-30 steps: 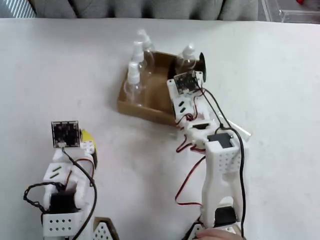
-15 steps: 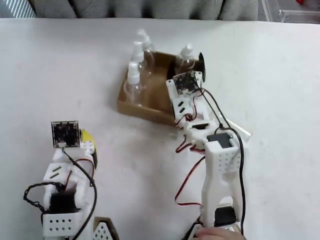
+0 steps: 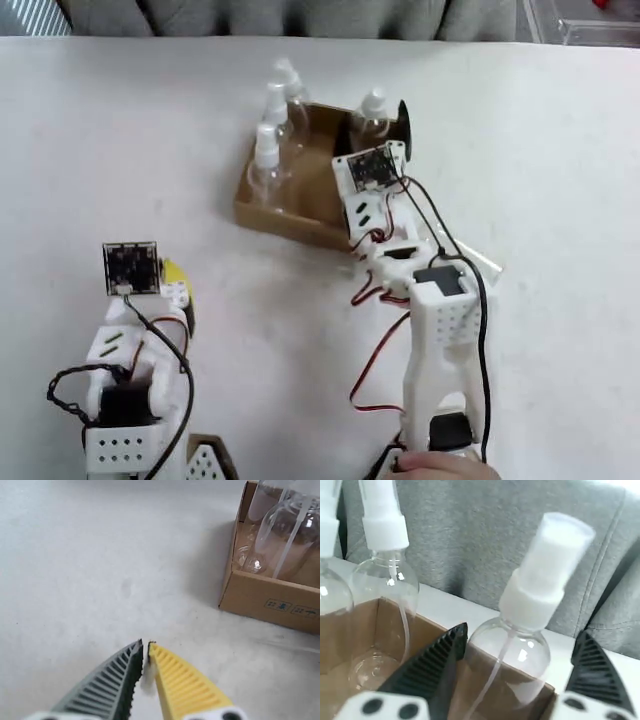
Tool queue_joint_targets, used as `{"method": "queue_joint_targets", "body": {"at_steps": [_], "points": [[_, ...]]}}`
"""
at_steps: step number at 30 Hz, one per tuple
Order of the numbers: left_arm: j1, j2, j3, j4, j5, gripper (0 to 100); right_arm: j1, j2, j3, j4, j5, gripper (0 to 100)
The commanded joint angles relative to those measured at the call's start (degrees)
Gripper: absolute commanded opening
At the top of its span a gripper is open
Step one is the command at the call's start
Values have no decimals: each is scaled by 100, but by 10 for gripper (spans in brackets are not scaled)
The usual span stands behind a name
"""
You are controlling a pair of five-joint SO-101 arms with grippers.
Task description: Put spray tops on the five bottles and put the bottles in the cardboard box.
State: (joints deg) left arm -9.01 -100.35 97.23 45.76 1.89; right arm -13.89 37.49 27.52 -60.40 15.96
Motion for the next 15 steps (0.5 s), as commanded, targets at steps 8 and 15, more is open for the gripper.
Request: {"method": "queue_joint_targets", "body": {"at_steps": [8, 15], "points": [[40, -66, 0, -35, -44, 26, -92, -743, 404, -136, -62, 286], [57, -66, 0, -35, -44, 27, -101, -1508, 826, -136, -62, 286]]}}
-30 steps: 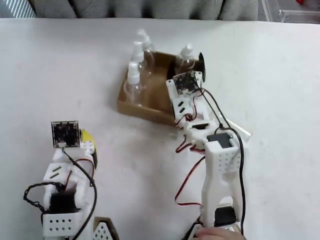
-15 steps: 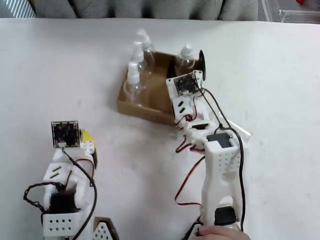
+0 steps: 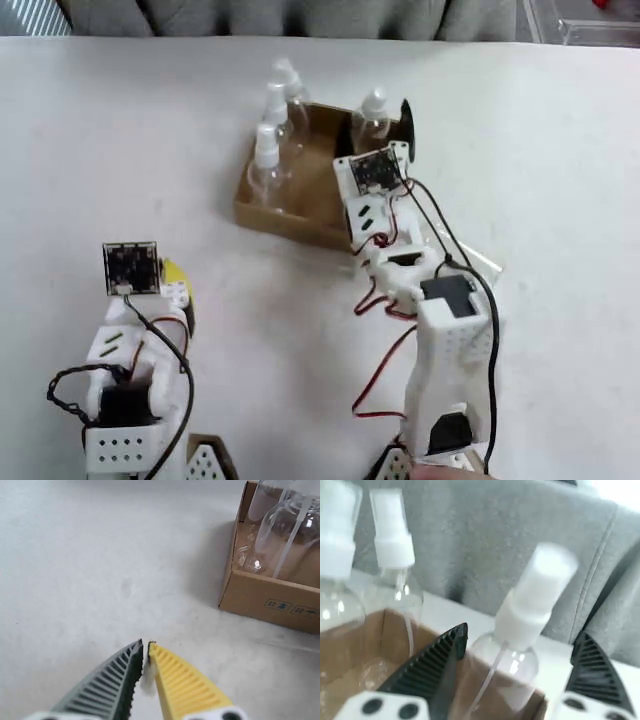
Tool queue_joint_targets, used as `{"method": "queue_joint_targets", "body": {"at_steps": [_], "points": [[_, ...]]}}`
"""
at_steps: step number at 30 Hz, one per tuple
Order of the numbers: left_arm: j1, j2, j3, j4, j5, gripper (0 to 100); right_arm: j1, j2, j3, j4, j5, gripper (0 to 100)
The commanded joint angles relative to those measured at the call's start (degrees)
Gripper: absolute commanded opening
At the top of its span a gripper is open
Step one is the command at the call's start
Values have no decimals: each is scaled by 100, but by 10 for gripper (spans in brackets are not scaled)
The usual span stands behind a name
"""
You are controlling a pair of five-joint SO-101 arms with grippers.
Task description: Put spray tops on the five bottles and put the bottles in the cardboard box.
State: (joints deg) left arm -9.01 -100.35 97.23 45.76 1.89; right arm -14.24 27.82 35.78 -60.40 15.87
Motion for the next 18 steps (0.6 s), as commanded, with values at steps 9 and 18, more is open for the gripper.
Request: {"method": "queue_joint_targets", "body": {"at_steps": [9, 18], "points": [[40, -66, 0, -44, -44, 27, -92, -1130, 185, -136, -35, 285], [40, -66, 0, -44, -44, 27, -198, -3275, 2022, -92, -62, 283]]}}
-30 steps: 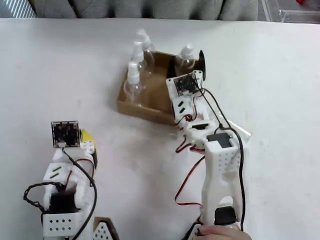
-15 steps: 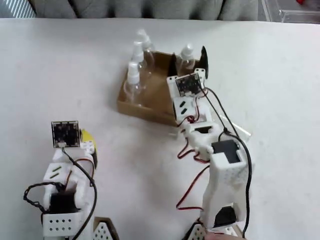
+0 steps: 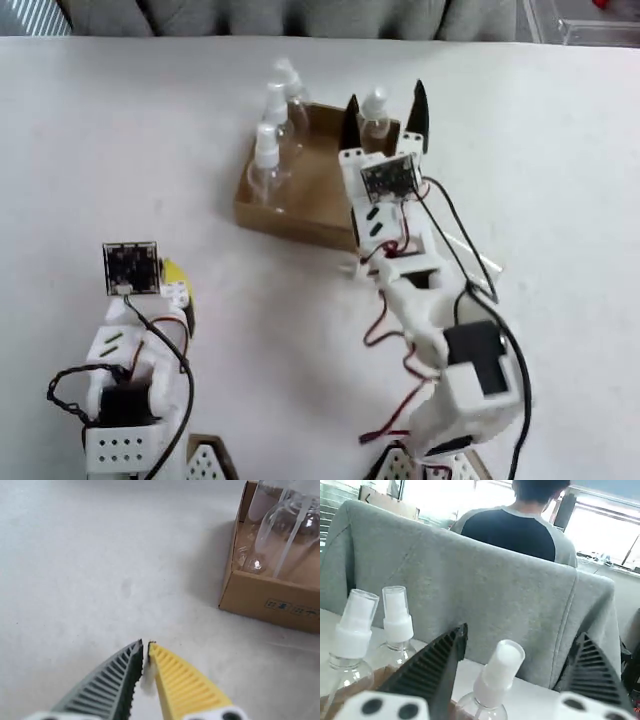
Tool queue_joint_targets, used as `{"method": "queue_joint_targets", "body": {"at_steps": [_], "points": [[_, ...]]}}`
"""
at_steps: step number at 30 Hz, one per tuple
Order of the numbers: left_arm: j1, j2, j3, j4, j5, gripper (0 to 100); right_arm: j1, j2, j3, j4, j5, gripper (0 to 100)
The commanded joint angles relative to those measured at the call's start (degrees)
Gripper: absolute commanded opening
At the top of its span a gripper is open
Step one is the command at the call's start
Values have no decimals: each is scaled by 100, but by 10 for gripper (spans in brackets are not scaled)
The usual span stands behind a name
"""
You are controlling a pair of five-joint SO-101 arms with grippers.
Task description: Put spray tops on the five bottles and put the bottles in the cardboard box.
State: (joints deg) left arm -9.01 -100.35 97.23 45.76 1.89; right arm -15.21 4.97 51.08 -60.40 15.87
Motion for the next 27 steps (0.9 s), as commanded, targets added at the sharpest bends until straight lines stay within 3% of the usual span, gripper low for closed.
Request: {"method": "queue_joint_targets", "body": {"at_steps": [1, 4, 13, 21, 27], "points": [[40, -66, 0, -44, -44, 27, -127, -1305, 774, -92, -62, 283], [40, -66, 0, -44, -44, 27, -127, -2343, 1547, 224, -62, 283], [40, -66, 0, -44, -44, 27, 277, -5473, 2848, 3169, -62, 283], [40, -66, 0, -9, -44, 27, 963, -7741, 2426, 7802, -44, 283], [40, -66, 0, 9, -44, 27, 1218, -7802, 1108, 10536, 158, 283]]}}
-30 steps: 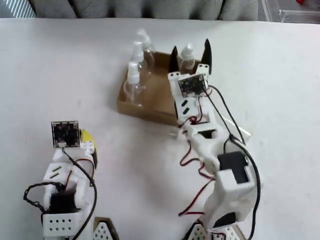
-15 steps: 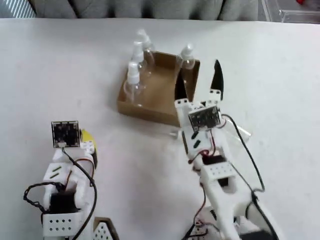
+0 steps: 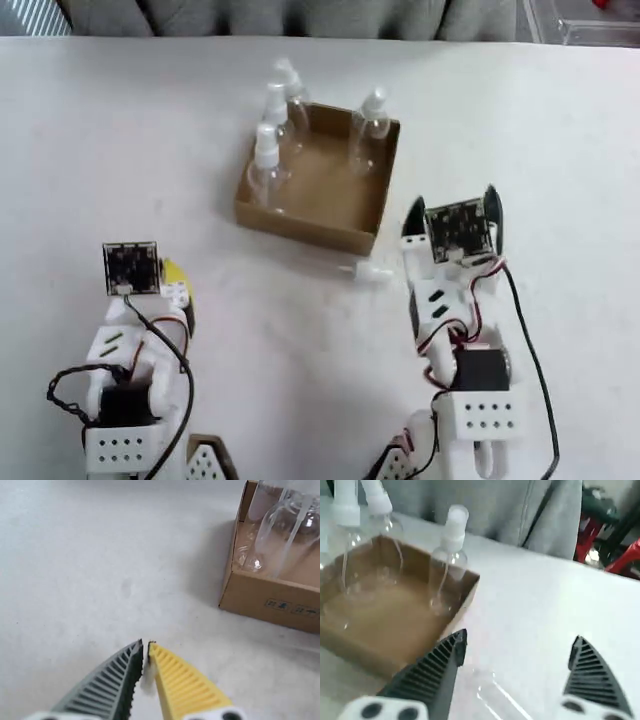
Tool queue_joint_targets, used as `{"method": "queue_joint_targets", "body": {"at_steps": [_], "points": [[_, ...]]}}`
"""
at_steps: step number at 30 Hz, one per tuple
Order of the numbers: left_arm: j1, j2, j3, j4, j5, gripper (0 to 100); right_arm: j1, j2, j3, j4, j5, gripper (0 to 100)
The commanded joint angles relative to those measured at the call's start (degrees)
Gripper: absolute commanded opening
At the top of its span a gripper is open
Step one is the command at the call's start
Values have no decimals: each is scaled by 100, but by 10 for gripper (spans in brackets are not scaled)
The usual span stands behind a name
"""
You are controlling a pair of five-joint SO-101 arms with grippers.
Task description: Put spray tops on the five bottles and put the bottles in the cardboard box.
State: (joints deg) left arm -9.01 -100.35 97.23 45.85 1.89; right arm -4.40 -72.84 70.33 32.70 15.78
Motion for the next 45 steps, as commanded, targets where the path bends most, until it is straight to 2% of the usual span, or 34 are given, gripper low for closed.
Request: {"method": "queue_joint_targets", "body": {"at_steps": [1, 10, 16, 19, 28, 34, 40, 45], "points": [[40, -66, 0, 0, -44, 27, 171, 75, -1011, 1569, 369, 283], [40, -66, 0, 0, -44, 27, 523, 2360, -2760, 3662, 1873, 285], [40, -66, 0, 0, -44, 27, 752, 4365, -4422, 4462, 3165, 286], [40, -66, 0, 0, -44, 27, 760, 5288, -5152, 4752, 3569, 288], [40, -66, 0, 0, -44, 27, 743, 7213, -6040, 4593, 4607, 452], [48, -66, 0, 0, -44, 27, 681, 7952, -6066, 4242, 5108, 426], [66, -66, 0, 0, -53, 27, 585, 8470, -6066, 3741, 5143, 366], [66, -66, 0, 0, -53, 27, 541, 8655, -6075, 3468, 5143, 364]]}}
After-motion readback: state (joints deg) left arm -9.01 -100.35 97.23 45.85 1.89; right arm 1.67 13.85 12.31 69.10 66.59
